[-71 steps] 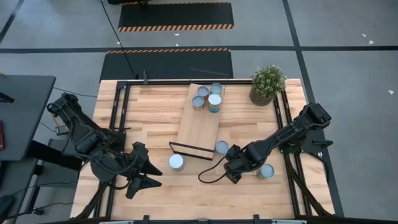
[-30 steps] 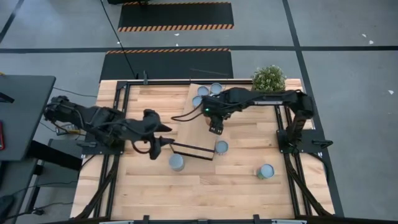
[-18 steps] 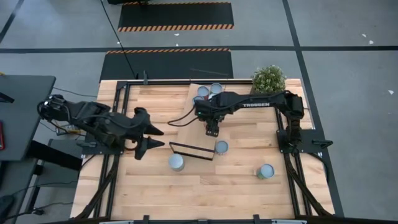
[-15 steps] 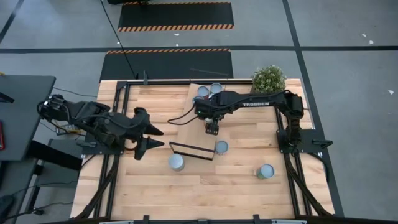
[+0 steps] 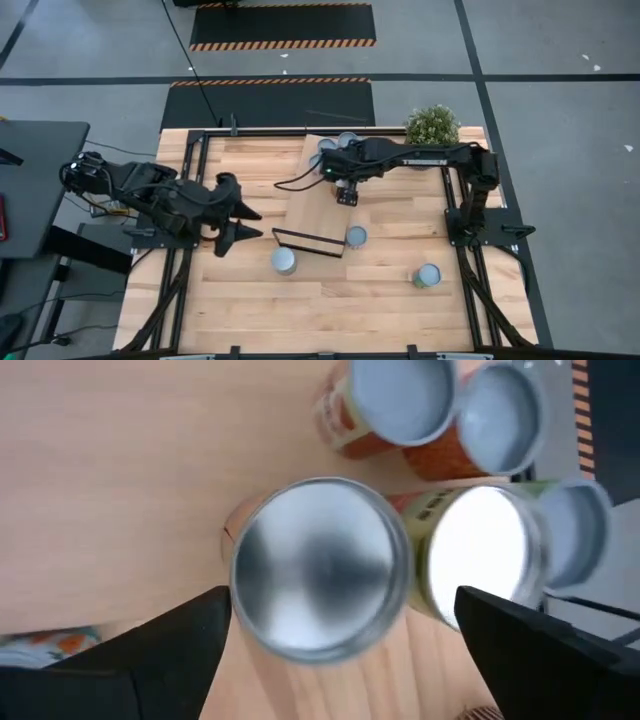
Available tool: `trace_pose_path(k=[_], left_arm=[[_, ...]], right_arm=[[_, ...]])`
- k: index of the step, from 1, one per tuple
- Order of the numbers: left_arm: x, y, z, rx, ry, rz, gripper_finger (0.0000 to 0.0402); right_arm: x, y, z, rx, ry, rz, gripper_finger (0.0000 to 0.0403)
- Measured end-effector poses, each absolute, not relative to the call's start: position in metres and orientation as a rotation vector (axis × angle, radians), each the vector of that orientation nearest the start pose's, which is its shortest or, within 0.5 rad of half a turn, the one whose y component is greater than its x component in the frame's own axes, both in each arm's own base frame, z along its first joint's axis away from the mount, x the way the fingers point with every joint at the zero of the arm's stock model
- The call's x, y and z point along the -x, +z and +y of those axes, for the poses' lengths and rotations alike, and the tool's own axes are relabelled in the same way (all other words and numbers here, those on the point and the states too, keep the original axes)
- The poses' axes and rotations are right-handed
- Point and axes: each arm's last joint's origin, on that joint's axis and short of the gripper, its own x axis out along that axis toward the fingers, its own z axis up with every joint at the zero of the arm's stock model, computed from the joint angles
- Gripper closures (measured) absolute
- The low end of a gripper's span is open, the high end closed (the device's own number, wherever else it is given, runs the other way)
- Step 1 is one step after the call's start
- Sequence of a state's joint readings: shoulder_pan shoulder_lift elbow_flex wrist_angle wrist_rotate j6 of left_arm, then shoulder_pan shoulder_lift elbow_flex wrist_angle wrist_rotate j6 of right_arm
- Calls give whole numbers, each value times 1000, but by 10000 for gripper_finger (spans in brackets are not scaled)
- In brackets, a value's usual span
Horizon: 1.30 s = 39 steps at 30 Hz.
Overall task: Pick and place cans onto a shelf
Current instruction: Put the orange can on the shelf, then put the blue can on the shelf aligned with the orange can
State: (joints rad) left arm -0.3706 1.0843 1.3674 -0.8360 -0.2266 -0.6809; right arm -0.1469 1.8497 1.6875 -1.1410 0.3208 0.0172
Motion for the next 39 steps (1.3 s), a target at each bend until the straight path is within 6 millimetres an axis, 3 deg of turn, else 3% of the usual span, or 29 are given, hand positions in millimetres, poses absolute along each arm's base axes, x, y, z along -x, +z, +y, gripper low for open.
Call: trace_pose_path(k=[10, 16, 20, 24, 28, 35, 39], left_arm=[[-175, 400, -80, 608, -45, 778, 175], [-175, 372, -105, 492, 4, 1045, 175], [-190, 351, -129, 363, -6, 1143, 175], [-211, 322, -150, 275, 114, 1187, 169], [-231, 293, -165, 203, 201, 1234, 135], [-258, 254, -180, 223, 294, 1273, 55], [-265, 239, -184, 190, 321, 1287, 46]], right_arm=[[-336, 337, -37, -14, -453, 1108, 11], [-322, 358, -14, -77, -441, 1005, 12], [-316, 366, 2, -86, -416, 971, 12], [-312, 370, 17, -81, -413, 942, 12], [-309, 373, 29, -81, -415, 922, 12], [-303, 374, 52, -89, -370, 911, 12], [-301, 374, 62, -99, -352, 907, 12]])
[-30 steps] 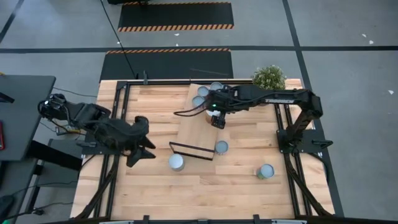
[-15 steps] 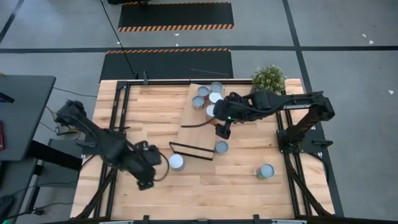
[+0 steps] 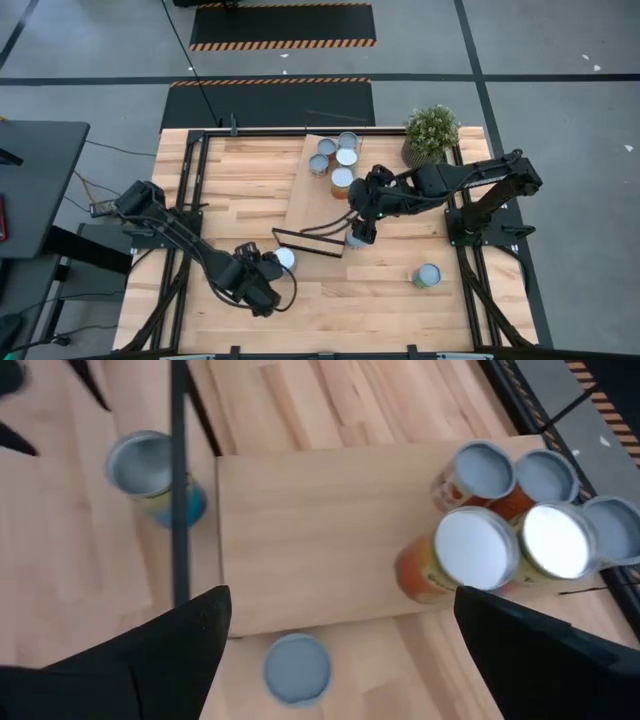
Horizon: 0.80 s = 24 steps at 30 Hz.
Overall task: Pick and place cans onto a shelf
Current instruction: Put the blue can on the shelf aligned with the orange can
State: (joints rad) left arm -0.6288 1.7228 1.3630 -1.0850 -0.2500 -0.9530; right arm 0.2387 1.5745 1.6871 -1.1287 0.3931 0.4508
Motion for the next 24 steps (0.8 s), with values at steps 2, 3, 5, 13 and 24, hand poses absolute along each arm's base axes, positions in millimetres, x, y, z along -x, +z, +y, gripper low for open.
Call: trace_pose_path(k=[2, 3, 5, 13, 24], left_arm=[[-264, 229, -183, 216, 333, 1303, 45], [-261, 222, -183, 234, 329, 1325, 45], [-250, 211, -185, 268, 313, 1356, 45], [-219, 181, -189, 512, 264, 1233, 45], [-215, 164, -185, 455, 452, 847, 45]], right_arm=[[-298, 375, 68, -100, -339, 909, 12], [-296, 376, 71, -101, -333, 910, 12], [-291, 376, 76, -97, -324, 923, 12], [-275, 378, 92, -105, -335, 946, 12], [-272, 379, 101, -139, -331, 934, 11]])
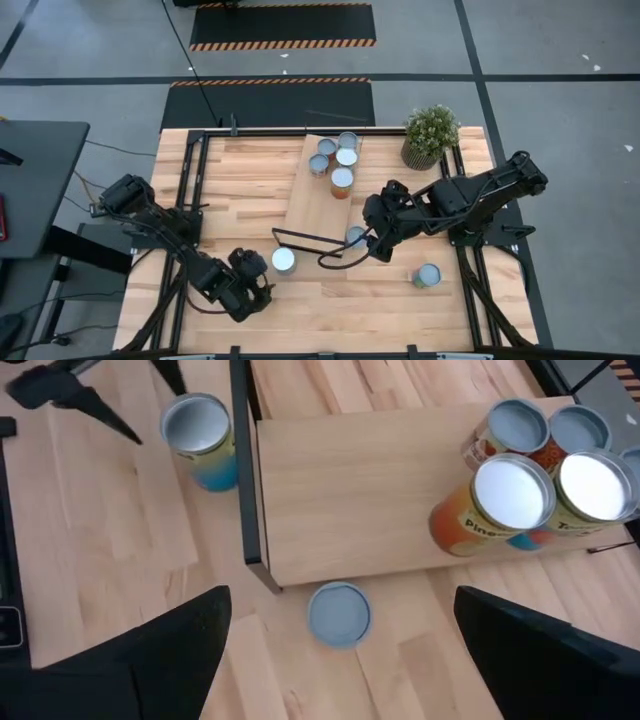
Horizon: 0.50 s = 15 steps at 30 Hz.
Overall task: Pick and place cans onto a shelf
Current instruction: Put the blue can on the shelf aligned with the orange can
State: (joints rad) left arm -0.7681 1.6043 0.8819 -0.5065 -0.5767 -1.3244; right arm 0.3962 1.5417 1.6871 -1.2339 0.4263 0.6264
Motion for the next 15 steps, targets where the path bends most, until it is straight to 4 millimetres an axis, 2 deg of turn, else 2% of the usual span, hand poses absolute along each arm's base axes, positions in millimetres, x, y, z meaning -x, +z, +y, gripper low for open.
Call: trace_pose_path(k=[6, 15], left_arm=[[-221, 161, -180, 347, 488, 743, 45], [-240, 150, -177, 324, 494, 694, 45]], right_arm=[[-273, 379, 100, -147, -333, 928, 11], [-274, 379, 100, -155, -335, 921, 11]])
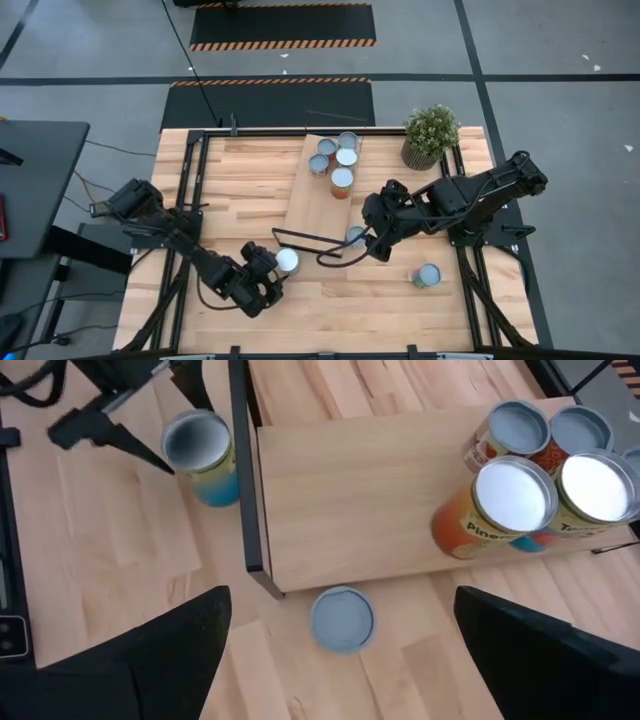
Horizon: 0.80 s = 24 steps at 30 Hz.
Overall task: Pick and place cans onto a shelf
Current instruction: Put the blue can on the shelf aligned with the orange can
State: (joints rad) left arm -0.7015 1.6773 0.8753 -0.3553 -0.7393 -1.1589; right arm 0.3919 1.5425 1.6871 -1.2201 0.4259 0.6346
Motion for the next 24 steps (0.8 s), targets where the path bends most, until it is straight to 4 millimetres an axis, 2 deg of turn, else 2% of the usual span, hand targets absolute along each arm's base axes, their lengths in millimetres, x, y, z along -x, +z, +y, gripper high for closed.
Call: trace_pose_path(k=[13, 19, 24], left_arm=[[-252, 153, -177, 384, 519, 554, 45], [-259, 147, -183, 357, 476, 532, 45], [-264, 143, -184, 402, 475, 509, 45]], right_arm=[[-275, 380, 100, -159, -344, 901, 11], [-276, 380, 100, -156, -349, 893, 11], [-276, 380, 100, -156, -350, 894, 11]])
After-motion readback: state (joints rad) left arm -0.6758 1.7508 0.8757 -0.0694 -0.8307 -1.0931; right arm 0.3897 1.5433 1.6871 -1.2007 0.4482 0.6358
